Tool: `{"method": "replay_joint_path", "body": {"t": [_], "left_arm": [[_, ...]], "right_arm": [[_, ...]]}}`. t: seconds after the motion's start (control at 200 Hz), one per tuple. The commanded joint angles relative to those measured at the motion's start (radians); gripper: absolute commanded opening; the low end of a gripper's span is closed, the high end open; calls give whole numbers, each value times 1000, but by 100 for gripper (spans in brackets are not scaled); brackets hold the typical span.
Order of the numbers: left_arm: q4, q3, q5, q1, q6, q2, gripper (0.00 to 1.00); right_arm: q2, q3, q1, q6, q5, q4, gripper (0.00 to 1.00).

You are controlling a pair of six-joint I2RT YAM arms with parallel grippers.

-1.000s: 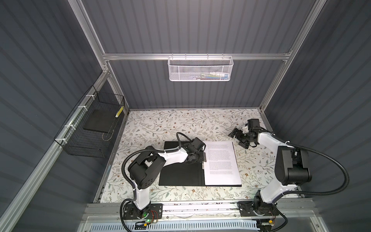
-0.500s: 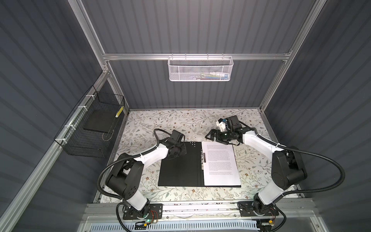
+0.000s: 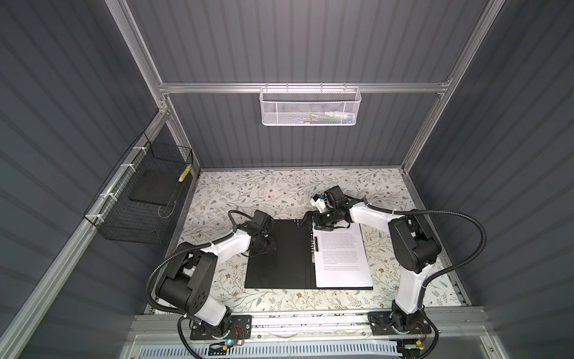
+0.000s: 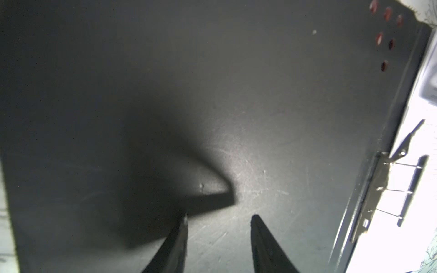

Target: Put the files into the folder

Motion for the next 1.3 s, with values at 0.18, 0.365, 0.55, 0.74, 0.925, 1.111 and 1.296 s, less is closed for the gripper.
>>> {"method": "replay_joint_path", "body": {"t": [0.18, 0.365, 0.55, 0.74, 0.925, 1.111, 1.296], "left_arm": [[-45, -88, -39, 7, 8, 5, 47], [-37, -103, -38, 7, 3, 0, 47], [-34, -96, -40, 7, -1, 1, 47], [-33, -91, -46, 7, -6, 18, 47], [-43, -80, -44, 7, -7, -8, 48], [-74, -51, -23, 9, 3, -52, 53], [-124, -8, 4, 15, 24, -117, 58]], "right_arm": [[44, 23, 23, 16, -40, 31, 99], [57, 19, 29, 28, -88, 57, 99], [37, 2, 32, 37, -113, 71, 98], [-61, -39, 45, 32, -111, 51, 98], [-173, -137, 71, 63, -103, 48, 98], [-263, -249, 107, 110, -110, 67, 99], [-375, -310, 142, 148, -8, 30, 98]]}}
